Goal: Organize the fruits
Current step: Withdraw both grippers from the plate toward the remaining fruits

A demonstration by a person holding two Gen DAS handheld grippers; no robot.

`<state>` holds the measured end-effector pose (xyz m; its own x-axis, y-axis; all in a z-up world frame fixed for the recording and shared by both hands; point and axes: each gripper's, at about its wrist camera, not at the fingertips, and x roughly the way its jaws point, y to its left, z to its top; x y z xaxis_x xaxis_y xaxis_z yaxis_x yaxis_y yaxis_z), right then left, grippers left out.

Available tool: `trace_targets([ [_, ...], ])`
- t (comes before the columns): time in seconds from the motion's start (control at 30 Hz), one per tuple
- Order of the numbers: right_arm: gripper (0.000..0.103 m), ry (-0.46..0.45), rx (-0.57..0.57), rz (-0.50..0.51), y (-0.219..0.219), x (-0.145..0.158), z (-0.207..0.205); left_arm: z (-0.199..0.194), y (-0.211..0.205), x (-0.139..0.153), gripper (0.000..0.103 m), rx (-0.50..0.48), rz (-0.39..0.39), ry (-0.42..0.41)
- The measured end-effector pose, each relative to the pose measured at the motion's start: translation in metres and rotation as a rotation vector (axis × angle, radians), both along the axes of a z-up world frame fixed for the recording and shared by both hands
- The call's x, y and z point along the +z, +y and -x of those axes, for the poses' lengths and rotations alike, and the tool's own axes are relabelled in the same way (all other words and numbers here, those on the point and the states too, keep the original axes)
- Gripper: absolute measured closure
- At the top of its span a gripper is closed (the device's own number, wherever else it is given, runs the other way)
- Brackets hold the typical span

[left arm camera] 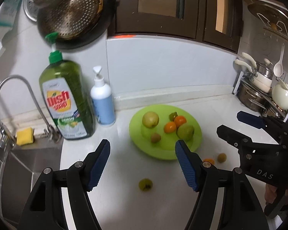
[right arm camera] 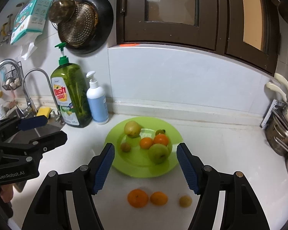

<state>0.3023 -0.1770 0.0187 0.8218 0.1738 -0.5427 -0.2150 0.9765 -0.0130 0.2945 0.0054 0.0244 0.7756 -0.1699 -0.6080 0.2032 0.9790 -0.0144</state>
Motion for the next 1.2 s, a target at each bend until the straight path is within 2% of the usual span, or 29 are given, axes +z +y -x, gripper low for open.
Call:
trace_targets([
  [0.43,0.035,0.061,-0.052,-0.004,0.007,-0.039,0.030,0.035,0.015,-0.042,0.033,0.012,-0.030,0.041],
  [0.67,0.035,0.157,-0.062,-0.031,0.005,-0.063,0.033,0.046,0.015,-0.061,0.033,-0.003,-0.055,0.043],
  [0.93,0.035,0.202,-0.069,-0.041,0.004,-0.085,0.030,0.045,0.010,-0.082,0.034,-0.033,-0.068,0.069],
  [1.2,0.035,0.192,-0.070,0.016,0.009,-0.099,0.021,0.027,0.006,-0.101,0.038,-0.046,-0.071,0.105],
])
